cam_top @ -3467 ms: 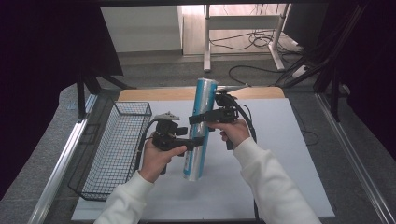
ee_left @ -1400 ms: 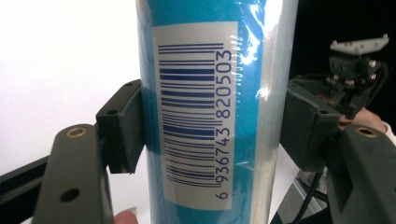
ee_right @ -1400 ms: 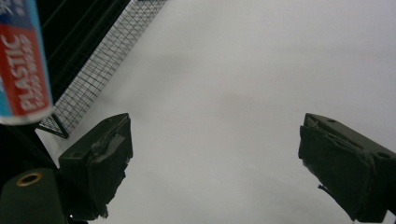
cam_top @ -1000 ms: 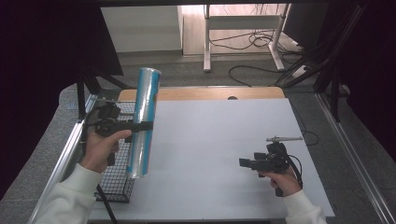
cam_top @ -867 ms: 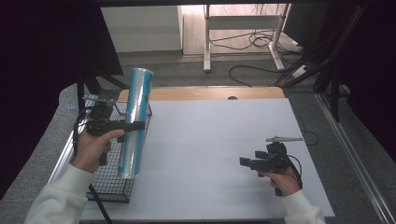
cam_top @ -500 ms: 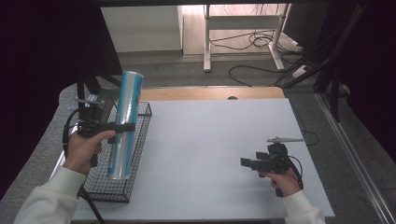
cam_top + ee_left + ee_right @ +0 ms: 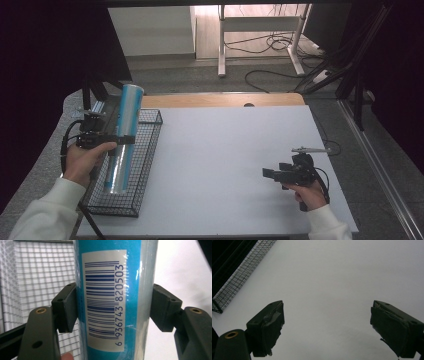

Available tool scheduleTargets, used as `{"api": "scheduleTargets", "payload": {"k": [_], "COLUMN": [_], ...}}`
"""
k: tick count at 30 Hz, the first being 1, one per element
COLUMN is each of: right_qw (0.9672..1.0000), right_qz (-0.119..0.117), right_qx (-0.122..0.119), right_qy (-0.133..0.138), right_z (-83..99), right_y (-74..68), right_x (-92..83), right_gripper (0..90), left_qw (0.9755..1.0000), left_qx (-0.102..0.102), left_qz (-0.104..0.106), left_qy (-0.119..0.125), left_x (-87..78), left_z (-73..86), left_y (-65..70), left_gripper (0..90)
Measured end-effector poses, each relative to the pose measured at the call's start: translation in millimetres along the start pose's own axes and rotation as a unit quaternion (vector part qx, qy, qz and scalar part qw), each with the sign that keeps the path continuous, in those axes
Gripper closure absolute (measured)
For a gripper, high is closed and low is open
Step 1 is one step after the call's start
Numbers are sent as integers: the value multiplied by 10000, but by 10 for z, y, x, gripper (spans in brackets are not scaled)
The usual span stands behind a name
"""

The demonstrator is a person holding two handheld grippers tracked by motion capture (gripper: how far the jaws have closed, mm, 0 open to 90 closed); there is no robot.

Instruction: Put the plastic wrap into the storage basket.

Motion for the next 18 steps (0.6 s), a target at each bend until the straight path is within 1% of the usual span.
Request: {"api": "scheduleTargets", "payload": {"k": [2, 3, 6, 9, 12, 16, 18], "right_qw": [10000, 10000, 10000, 9999, 10000, 9999, 9999], "right_qz": [-44, -44, -94, -111, -93, -105, -118], "right_qx": [12, 4, 6, 10, 15, 19, -7], "right_qy": [-12, -9, -24, -18, -21, -26, -22], "right_z": [1, -1, -2, -7, -7, -3, -9], "right_y": [-5, -7, -23, -38, -30, -37, -51], "right_x": [0, 1, 4, 4, 10, 8, 8], "right_gripper": [121, 121, 121, 121, 121, 121, 121], "left_qw": [10000, 9999, 9995, 9992, 9988, 9978, 9976], "left_qx": [-53, -97, -134, -203, -222, -216, -236], "left_qz": [-51, -101, -255, -315, -372, -558, -563], "left_qy": [-30, -42, -104, -158, -224, -301, -339], "left_x": [24, 41, 85, 136, 183, 238, 254], "left_z": [17, 26, 41, 58, 79, 101, 112], "left_y": [-50, -77, -157, -219, -264, -335, -353], "left_gripper": [320, 320, 320, 320, 320, 320, 320]}}
Point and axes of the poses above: each handheld gripper's, and its own axes: x roughly forward along the jaws, z roughly out of its underside, y roughly to its right, the point moved 7 cm from there along x, roughly forward along the jaws, and after that the axes turned 2 degrees about z, right-handed, at the moved point
